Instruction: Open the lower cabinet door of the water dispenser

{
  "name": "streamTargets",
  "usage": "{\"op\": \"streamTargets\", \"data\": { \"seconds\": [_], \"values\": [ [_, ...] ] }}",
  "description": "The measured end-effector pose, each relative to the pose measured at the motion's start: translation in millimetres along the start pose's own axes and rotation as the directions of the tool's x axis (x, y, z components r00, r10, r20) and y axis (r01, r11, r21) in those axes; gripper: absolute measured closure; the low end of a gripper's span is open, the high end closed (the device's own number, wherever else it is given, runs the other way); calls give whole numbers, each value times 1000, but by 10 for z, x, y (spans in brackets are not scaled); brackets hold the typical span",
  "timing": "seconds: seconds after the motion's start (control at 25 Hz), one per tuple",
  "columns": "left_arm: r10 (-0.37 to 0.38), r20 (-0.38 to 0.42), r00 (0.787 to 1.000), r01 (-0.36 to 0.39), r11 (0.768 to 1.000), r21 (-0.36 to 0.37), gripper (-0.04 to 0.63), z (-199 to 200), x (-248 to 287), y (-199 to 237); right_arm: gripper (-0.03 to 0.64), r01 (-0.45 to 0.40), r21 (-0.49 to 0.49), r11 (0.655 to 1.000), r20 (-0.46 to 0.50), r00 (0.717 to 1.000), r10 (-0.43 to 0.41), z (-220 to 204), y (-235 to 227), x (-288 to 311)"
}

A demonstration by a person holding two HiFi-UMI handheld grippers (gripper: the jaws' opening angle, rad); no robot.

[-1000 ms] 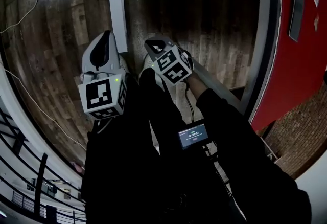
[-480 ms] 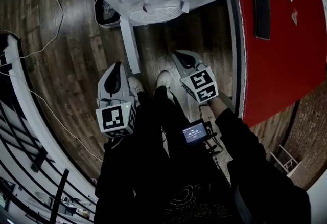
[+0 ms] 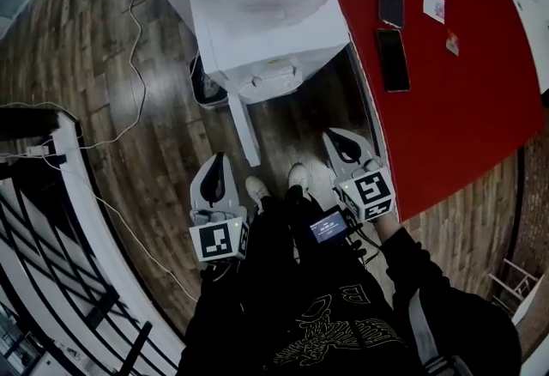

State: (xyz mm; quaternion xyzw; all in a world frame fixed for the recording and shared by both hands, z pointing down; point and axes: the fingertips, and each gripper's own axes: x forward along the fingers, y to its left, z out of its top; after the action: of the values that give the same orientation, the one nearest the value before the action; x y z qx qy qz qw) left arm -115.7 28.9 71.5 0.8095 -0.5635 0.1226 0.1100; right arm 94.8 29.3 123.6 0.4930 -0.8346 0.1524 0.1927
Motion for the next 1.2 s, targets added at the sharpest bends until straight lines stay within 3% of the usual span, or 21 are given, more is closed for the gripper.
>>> {"op": "streamTargets", "data": {
  "seconds": [0.24,0.4,0.64,0.84,1.2],
  "values": [
    [22,80,997,-25,999,31,589,696,-502,-190,618,123,2,992,160,979,-122,767,-113,-852],
    [31,191,981,-37,999,26,589,1211,-731,-260,618,203,43,978,307,929,-206,1288,-293,-1388],
    [29,351,936,-40,999,23,589,1913,-1068,-367,618,258,63,964,466,847,-257,1940,-301,-1973],
    [29,391,920,-43,999,28,589,2099,-1113,-376,618,282,59,958,513,815,-271,2136,-232,-2140],
    [16,418,908,-39,998,47,589,2243,-1045,-380,618,297,62,953,527,801,-284,2252,-253,-2115]
  ]
}}
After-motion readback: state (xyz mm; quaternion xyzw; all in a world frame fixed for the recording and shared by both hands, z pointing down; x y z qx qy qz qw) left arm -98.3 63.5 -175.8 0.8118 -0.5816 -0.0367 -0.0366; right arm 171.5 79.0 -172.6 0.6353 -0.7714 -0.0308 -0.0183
